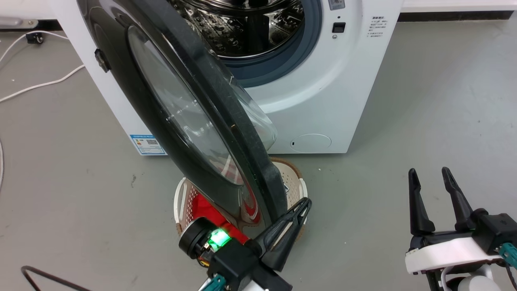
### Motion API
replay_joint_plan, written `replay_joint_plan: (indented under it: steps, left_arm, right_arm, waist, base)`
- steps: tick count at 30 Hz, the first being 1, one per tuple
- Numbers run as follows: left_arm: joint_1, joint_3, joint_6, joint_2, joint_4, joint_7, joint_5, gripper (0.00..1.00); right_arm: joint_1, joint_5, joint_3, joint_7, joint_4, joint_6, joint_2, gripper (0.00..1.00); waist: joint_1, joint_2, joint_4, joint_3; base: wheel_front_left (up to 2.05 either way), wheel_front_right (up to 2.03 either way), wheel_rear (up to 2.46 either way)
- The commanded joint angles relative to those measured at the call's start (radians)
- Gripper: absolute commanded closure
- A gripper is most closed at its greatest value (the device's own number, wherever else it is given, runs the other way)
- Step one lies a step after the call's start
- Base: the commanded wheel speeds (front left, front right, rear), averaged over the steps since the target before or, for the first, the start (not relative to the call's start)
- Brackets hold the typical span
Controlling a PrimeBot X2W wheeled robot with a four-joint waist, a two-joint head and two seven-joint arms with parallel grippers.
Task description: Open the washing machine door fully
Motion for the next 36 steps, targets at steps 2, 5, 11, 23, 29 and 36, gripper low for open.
replay_joint_plan:
  steps: [2, 5, 11, 23, 29, 36]
  left_arm:
    - [-0.023, 0.013, 0.009, -0.010, 0.030, 0.002, -0.008, 1.00]
    - [-0.049, 0.028, 0.018, -0.017, 0.069, 0.003, -0.012, 1.00]
    - [-0.102, 0.059, 0.030, -0.029, 0.134, 0.002, -0.026, 1.00]
    - [-0.137, 0.085, 0.057, -0.027, 0.196, 0.001, -0.035, 1.00]
    - [-0.096, 0.095, 0.086, -0.011, 0.174, 0.002, -0.036, 1.00]
    - [-0.023, 0.107, 0.117, 0.021, 0.131, 0.005, -0.040, 1.00]
  right_arm:
    - [-0.015, 0.005, 0.003, -0.005, 0.002, -0.001, 0.003, 0.00]
    - [-0.019, 0.004, 0.006, -0.007, 0.003, -0.001, 0.003, 0.00]
    - [-0.028, 0.009, 0.013, -0.009, 0.006, -0.001, 0.003, 0.00]
    - [-0.030, 0.017, 0.014, -0.013, 0.021, -0.001, 0.003, 0.00]
    - [-0.031, 0.022, 0.016, -0.015, 0.028, -0.001, 0.003, 0.00]
    - [-0.026, 0.021, 0.012, -0.016, 0.033, -0.001, 0.003, 0.00]
  waist:
    - [0.0000, 0.0000, -0.006, 0.005]
    - [0.0000, 0.0000, -0.013, 0.011]
    - [0.0000, 0.0000, -0.027, 0.021]
    - [0.0000, 0.0000, -0.042, 0.027]
    - [0.0000, 0.0000, -0.036, 0.020]
    - [0.0000, 0.0000, -0.017, 0.010]
  base:
    - [0.00, 0.00, 0.00]
    - [0.00, 0.00, 0.00]
    - [0.00, 0.00, 0.00]
    - [0.00, 0.00, 0.00]
    - [0.00, 0.00, 0.00]
    - [0.00, 0.00, 0.00]
